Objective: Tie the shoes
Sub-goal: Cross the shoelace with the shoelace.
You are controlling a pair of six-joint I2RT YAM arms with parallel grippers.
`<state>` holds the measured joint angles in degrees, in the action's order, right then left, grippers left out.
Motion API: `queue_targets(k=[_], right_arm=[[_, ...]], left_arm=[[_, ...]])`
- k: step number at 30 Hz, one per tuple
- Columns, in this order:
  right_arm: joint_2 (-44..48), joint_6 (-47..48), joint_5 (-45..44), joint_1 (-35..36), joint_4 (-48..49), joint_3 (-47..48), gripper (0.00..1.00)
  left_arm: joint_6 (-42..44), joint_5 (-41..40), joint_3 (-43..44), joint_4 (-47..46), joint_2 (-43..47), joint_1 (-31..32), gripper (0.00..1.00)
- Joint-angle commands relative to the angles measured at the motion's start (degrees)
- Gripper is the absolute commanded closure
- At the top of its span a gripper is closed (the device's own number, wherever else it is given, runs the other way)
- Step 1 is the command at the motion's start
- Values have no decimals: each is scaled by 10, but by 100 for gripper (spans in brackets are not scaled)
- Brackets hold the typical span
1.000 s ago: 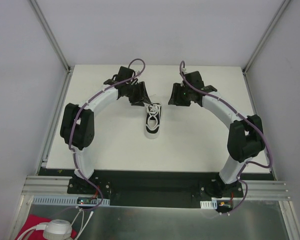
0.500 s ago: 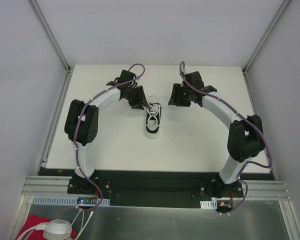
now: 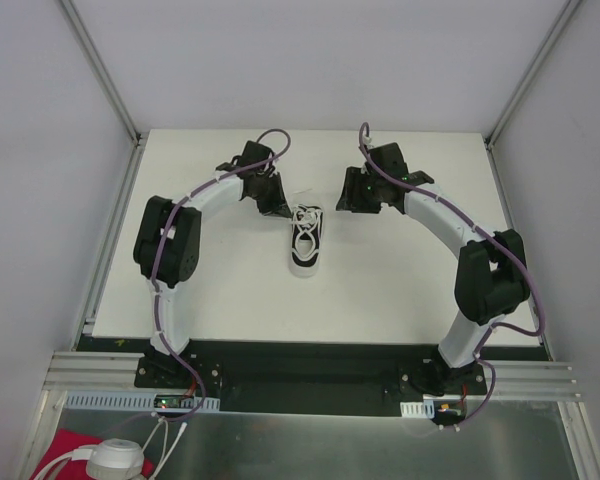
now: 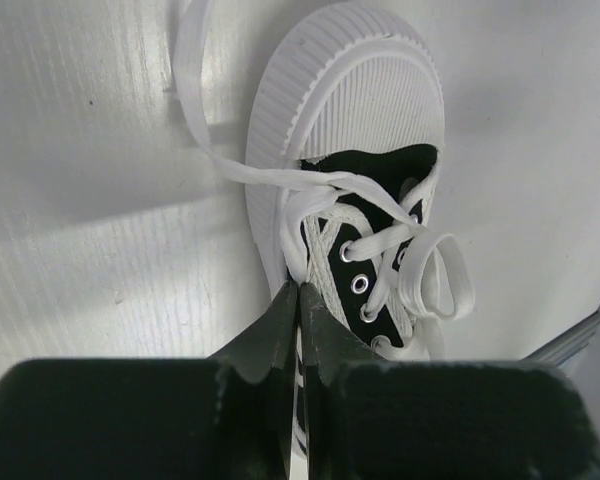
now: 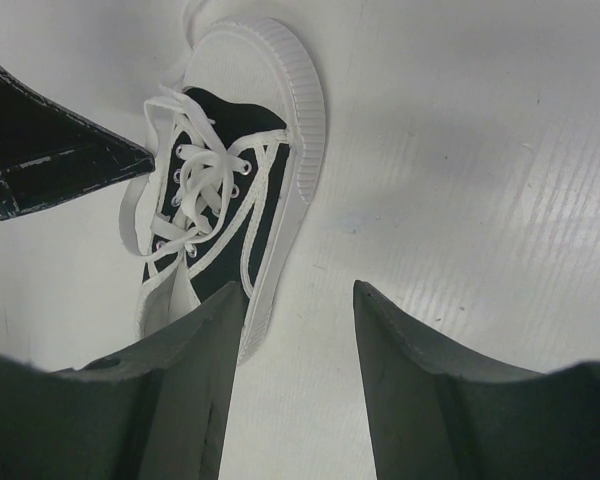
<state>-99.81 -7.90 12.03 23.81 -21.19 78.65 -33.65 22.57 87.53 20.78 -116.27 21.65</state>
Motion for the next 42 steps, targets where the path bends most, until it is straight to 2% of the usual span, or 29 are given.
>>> queue_targets(k=[1,12,18,24,29,42], right_arm=[[15,-4,9,-3,7,12,49],[1,-12,24,-2,21,15,49],[-27,-48,35,2,34,41,48],[-78,-89,43,17,44,81,48],[-120,-82,55,33,28,127,47],[-196,-87,65,33,-10,199,48]], left_arm=[[9,-33,16,2,34,-2,100],[75,-148,5,66,172,-1,100],[82,-152,10,87,183,8,100],[93,-213,4,98,199,30,100],[122,-261,36,116,224,41,100],[132,-278,67,120,254,41,100]])
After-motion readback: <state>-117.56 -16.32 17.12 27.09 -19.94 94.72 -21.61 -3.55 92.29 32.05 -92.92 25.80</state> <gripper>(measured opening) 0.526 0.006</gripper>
